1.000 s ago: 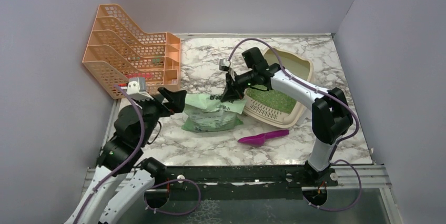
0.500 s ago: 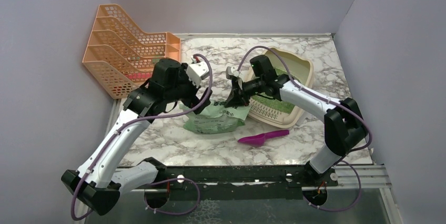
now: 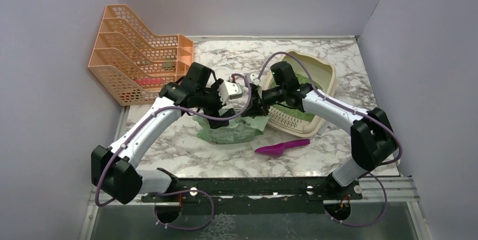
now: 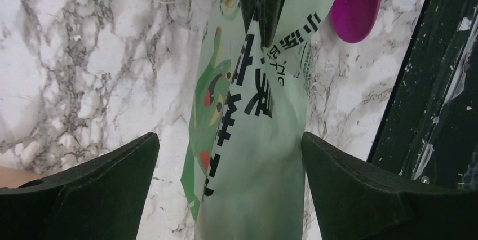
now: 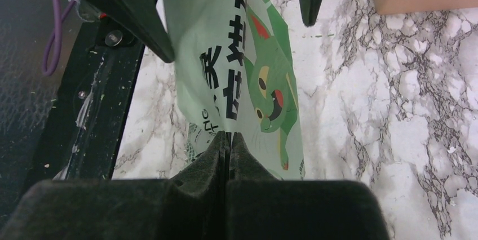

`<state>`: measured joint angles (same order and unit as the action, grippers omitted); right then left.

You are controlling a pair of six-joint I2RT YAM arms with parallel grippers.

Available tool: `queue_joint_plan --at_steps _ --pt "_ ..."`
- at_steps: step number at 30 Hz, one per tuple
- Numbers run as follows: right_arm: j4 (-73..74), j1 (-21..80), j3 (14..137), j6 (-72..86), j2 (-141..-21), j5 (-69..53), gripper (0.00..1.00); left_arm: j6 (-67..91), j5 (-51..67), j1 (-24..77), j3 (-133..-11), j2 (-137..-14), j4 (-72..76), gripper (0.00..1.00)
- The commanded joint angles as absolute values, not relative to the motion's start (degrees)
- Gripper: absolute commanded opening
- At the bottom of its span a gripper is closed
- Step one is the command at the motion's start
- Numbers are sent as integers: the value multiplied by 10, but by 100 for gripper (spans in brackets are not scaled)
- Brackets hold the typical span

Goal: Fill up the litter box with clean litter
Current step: Adjust the cat litter bag at the center of the board.

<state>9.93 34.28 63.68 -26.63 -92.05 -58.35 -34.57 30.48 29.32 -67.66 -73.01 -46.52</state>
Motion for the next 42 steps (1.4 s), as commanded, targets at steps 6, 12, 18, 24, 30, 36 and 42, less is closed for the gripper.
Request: queue_joint_plan --at_steps 6,12,18,24,30,36,42 --pt "67 340 603 -256 -851 -599 4 -381 232 284 -621 -755 -442 36" --pt "129 340 584 -264 -842 -536 43 -388 201 283 -628 -743 -435 6" --pt "193 339 573 -273 -830 -483 41 -387 203 283 -627 -740 -431 5" --pt "149 314 541 -239 -789 -378 1 -380 161 279 -608 -723 -408 0" --pt "142 302 526 -232 -762 -379 14 -378 158 276 -607 -719 -400 0" --pt "124 264 537 -109 -731 -357 22 -368 162 276 -611 -722 -397 0" --pt "87 248 479 54 -573 -123 61 -338 188 276 -616 -728 -391 0"
